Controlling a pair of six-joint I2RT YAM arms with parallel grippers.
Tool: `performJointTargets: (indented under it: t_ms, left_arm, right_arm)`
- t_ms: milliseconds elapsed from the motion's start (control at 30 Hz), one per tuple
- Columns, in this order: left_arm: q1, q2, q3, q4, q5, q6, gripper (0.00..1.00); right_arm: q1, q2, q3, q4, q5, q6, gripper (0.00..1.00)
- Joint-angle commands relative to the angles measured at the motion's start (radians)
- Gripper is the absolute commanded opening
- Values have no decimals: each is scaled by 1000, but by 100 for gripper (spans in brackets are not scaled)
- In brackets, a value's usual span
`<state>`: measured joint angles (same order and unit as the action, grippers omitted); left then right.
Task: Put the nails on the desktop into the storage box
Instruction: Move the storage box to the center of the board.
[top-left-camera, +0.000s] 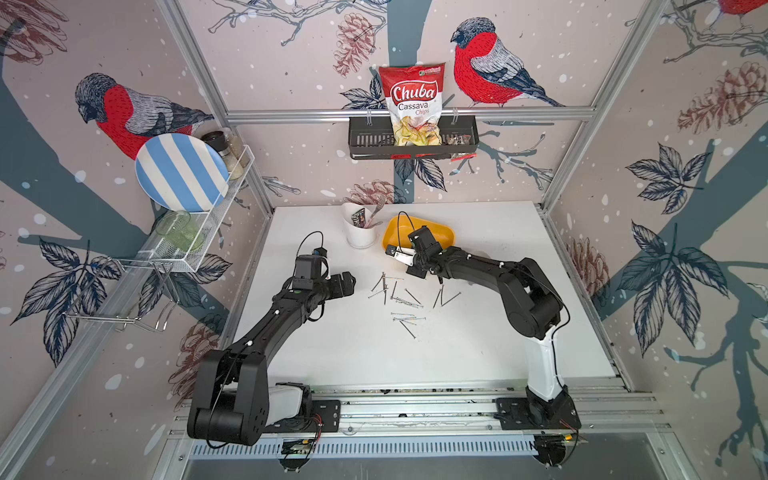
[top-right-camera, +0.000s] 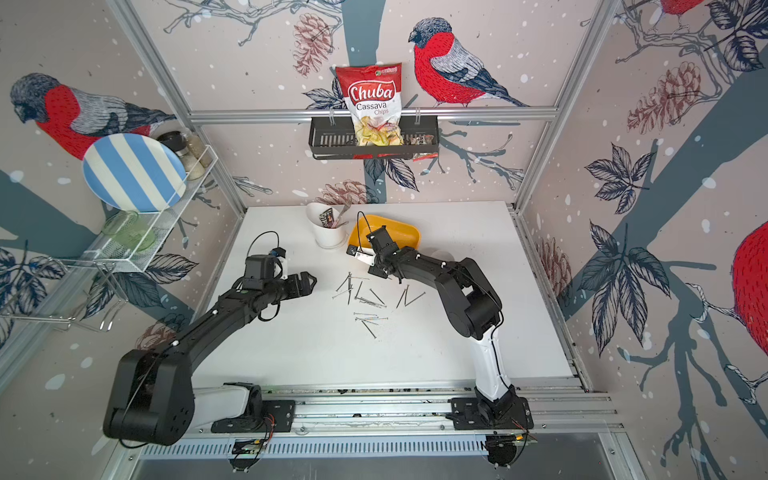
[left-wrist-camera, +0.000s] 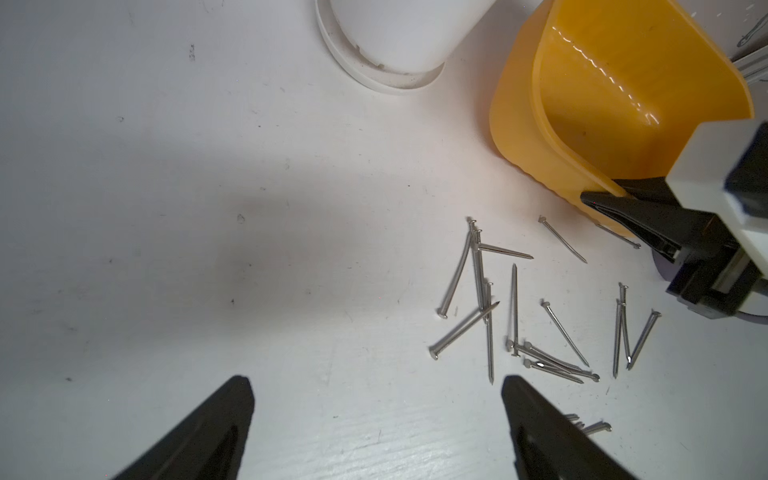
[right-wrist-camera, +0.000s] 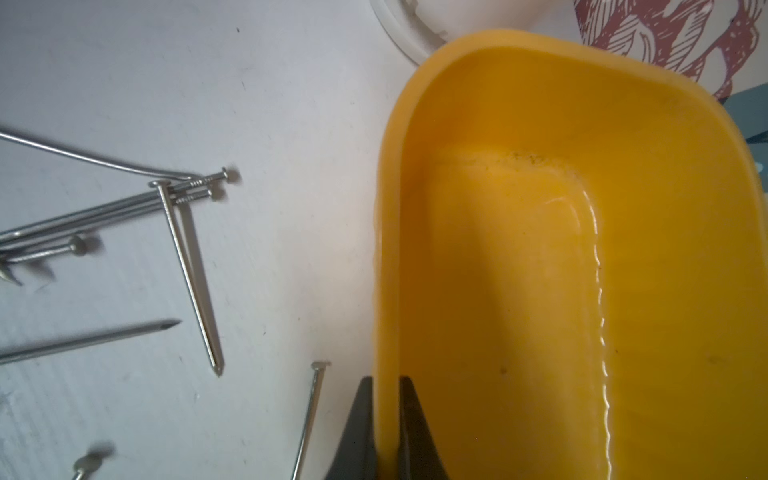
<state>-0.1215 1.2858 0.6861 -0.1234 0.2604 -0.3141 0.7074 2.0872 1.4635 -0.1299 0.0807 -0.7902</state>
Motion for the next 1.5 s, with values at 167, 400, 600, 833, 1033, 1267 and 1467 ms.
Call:
performJointTargets:
  t_ms: [167,400,600,833,1033,1267,1467]
  left_arm:
    - [0,3,-2,4,2,7,95]
    - [0,7,-1,2,2,14,95]
    - [0,11,-1,-1,2,18,95]
    - [0,21,0,-1,5,18,95]
    - [0,23,-1,2,5,17,95]
    - [0,24,0,4,5,16,95]
    - [1,23,-1,9,5,14,95]
  right_arm:
    - [17,0,0,99,-31,-134,0]
    - [21,24,3,89,-84,-175,0]
    - [29,52,13,92,-117,-186,0]
    - [29,61,9,78,-145,-173,0]
    - [26,59,-14,105,-115,-169,23]
    - [27,52,-14,134,-91,-141,47]
    - [26,12,-5,191,-84,-86,48]
